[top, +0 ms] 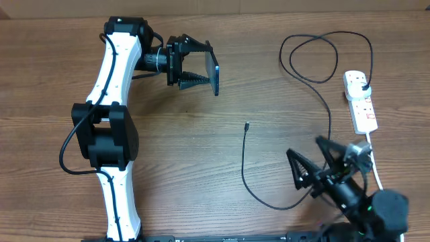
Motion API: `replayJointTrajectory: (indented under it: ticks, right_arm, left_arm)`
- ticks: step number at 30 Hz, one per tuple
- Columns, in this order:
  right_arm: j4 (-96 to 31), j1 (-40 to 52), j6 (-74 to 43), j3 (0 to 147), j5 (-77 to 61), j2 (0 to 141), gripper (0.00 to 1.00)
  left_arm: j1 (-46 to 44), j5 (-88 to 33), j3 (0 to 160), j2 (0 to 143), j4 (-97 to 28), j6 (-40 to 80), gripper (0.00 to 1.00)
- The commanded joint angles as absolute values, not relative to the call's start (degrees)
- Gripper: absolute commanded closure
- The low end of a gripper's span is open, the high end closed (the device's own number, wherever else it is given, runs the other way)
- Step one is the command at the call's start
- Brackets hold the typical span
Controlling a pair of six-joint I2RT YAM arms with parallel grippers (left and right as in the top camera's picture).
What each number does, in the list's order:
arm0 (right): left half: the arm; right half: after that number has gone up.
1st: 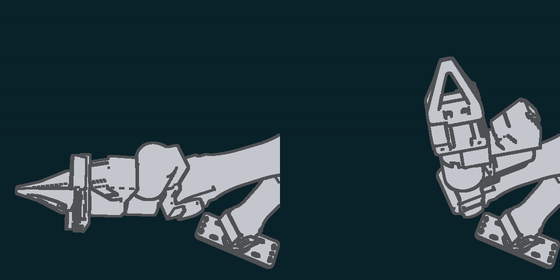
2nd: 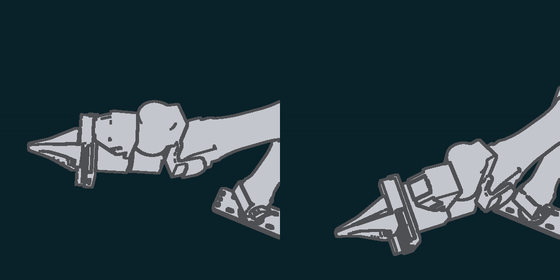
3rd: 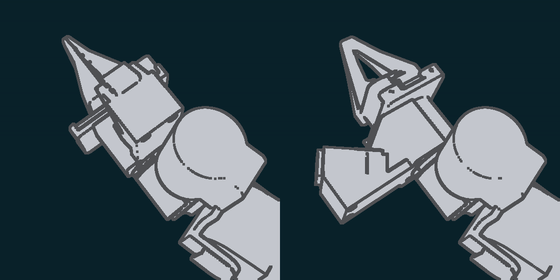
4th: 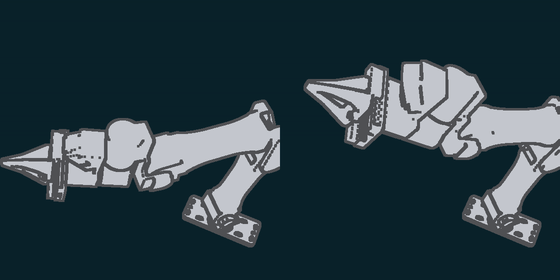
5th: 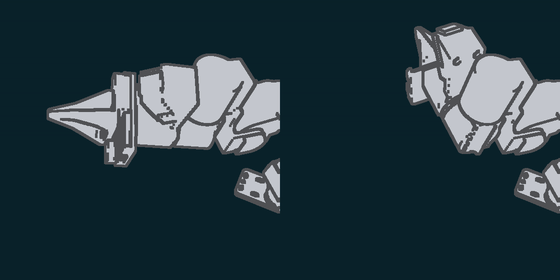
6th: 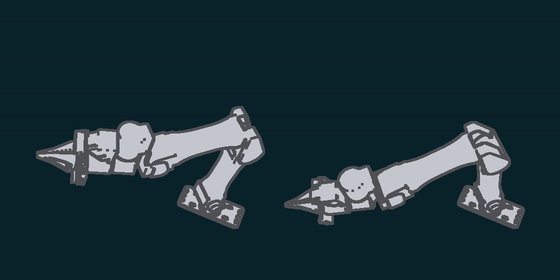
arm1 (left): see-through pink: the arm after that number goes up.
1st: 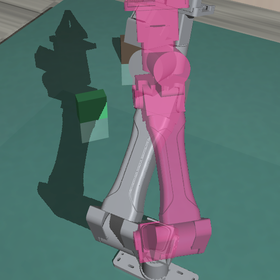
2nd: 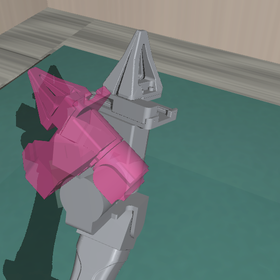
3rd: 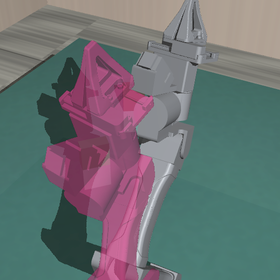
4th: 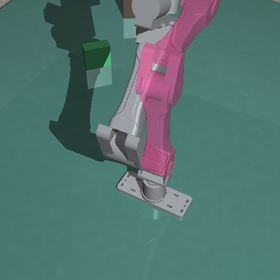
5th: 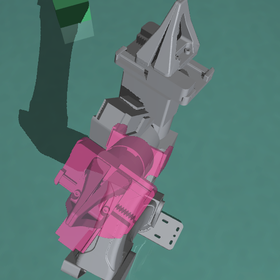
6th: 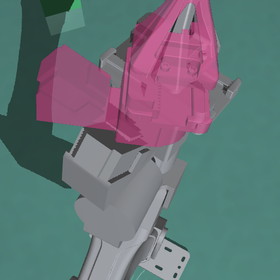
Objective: Plug charger to phone and switch on socket
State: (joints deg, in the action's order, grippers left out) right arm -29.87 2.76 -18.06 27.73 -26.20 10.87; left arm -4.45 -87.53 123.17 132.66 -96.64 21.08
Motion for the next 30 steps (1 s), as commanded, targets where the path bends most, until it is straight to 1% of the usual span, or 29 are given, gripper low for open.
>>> replayJointTrajectory:
  ticks: [1,3,4,6,7,10,12,14,18,21,30]
  right_arm:
    - [-46.8,2.5,-9.9,46.5,-14.9,25.2,0.00]
    - [-55.1,2.5,-10.0,55.0,-16.0,33.8,0.00]
    - [-57.1,2.5,-10.0,57.3,-19.2,36.9,0.00]
    - [-58.4,2.5,-10.0,58.6,-29.8,41.7,0.00]
    - [-58.8,2.5,-10.0,58.6,-32.7,43.4,0.00]
    - [-58.6,2.5,-10.0,58.6,-34.0,48.3,0.00]
    - [-60.6,2.5,-11.8,58.6,-29.5,51.2,0.03]
    - [-63.5,2.5,-15.2,58.6,-21.4,53.9,0.03]
    - [-66.4,2.5,-20.3,58.6,-11.3,56.1,0.03]
    - [-67.1,2.5,-20.6,58.6,-10.5,56.4,0.00]
    - [-67.2,2.5,-20.8,58.6,-10.7,56.4,0.00]
  left_arm:
    - [-4.1,-90.7,124.9,131.1,-96.8,21.9,0.31]
    - [-4.1,-90.7,124.9,131.1,-96.8,21.9,0.31]
    - [-4.1,-90.7,124.9,131.1,-96.8,21.9,0.31]
    - [-4.1,-90.7,124.9,131.1,-96.8,21.9,0.31]
    - [-4.1,-90.7,124.9,131.1,-96.8,21.9,0.31]
    - [-4.1,-90.7,124.9,131.1,-96.8,21.9,0.31]
    - [-4.1,-90.7,124.9,131.1,-96.8,21.9,0.31]
    - [-4.1,-90.7,124.9,131.1,-96.8,21.9,0.31]
    - [-4.1,-90.7,124.9,131.1,-96.8,21.9,0.31]
    - [-4.1,-90.7,124.9,131.1,-96.8,21.9,0.31]
    - [-4.1,-90.7,124.9,131.1,-96.8,21.9,0.31]
